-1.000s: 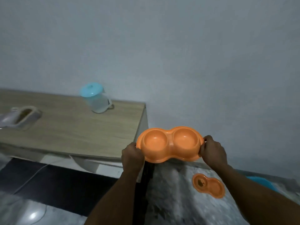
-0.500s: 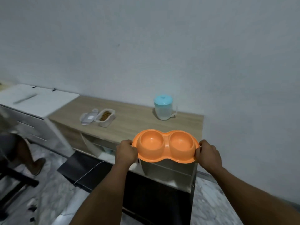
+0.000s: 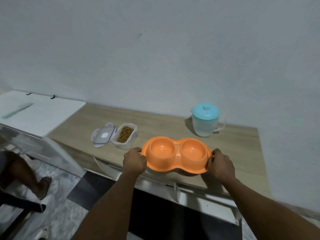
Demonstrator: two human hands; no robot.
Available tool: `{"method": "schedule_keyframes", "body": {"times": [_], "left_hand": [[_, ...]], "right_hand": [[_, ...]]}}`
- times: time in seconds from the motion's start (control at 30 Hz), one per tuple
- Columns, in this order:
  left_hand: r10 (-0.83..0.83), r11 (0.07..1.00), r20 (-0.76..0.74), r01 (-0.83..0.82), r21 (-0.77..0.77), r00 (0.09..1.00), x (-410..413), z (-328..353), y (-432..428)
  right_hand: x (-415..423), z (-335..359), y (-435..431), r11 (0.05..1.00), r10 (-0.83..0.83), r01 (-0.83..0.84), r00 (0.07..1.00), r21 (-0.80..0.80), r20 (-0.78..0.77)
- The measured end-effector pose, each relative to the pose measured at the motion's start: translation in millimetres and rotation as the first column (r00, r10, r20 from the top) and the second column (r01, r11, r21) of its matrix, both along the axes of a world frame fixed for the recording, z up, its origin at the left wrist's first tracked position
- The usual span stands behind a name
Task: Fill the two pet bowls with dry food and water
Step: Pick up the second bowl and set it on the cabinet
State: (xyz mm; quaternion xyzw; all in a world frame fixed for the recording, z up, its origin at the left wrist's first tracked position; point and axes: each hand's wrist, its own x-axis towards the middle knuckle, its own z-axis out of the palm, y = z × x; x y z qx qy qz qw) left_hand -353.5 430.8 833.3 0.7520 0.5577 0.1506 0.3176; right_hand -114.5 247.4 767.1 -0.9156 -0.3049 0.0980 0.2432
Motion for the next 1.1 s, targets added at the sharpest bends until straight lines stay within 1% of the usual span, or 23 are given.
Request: {"method": "schedule_keyframes", "body": {"times": [0.1,0.2,0.37,0.43,0.53,0.67,0.73,0.87,0.93,0.97,1.03,1.1], "left_hand": [[-0.066,0.998,0.006,0.066,0.016,0.998,7.0,-10.4,27.7],[-0.142,0.990,0.005,0.142,-0.010,0.990,15.0,-24.6,53.1],[-0.240,0.970,-0.073,0.243,0.027,0.968,35.9,-58.1,104.6],[-0.302,0.953,-0.101,0.302,-0.012,0.948,41.2,-70.3,125.0],[-0.383,0.923,-0.135,0.382,-0.035,0.914,43.0,-85.2,147.2],[-0.392,0.918,-0.138,0.397,0.009,0.910,41.7,-92.0,159.2],[-0.445,0.889,-0.150,0.455,0.044,0.883,38.6,-97.3,163.0],[-0.419,0.903,-0.153,0.428,0.035,0.895,38.4,-93.1,165.3],[-0.402,0.907,-0.144,0.415,0.071,0.904,37.2,-86.8,163.6],[-0.403,0.902,-0.123,0.416,0.116,0.907,35.8,-82.0,163.8],[-0.427,0.872,-0.079,0.433,0.228,0.901,31.2,-74.2,170.5],[-0.440,0.823,-0.062,0.430,0.371,0.896,26.9,-63.3,183.5]], "right_hand": [[0.8,-7.3,20.8,0.998,-0.054,0.053,0.998,-0.032,-0.021],[1.2,-18.2,38.0,0.993,-0.108,0.106,0.994,-0.061,-0.031],[-4.3,-34.6,66.1,0.973,-0.218,0.213,0.975,-0.088,-0.050],[-10.9,-40.4,75.2,0.960,-0.270,0.264,0.961,-0.098,-0.054],[-23.1,-43.1,87.4,0.942,-0.314,0.309,0.949,-0.129,-0.019],[-30.2,-45.4,98.5,0.918,-0.378,0.374,0.926,-0.131,-0.001],[-32.4,-46.9,101.9,0.914,-0.386,0.384,0.922,-0.130,0.010],[-32.3,-47.7,106.6,0.905,-0.408,0.401,0.913,-0.141,-0.019],[-32.7,-45.7,105.5,0.900,-0.425,0.423,0.905,-0.109,-0.002],[-32.6,-43.4,105.7,0.894,-0.439,0.440,0.898,-0.082,0.034],[-33.1,-33.0,111.8,0.886,-0.458,0.463,0.880,-0.011,0.128],[-33.9,-16.9,129.9,0.899,-0.437,0.426,0.880,0.098,0.185]]}}
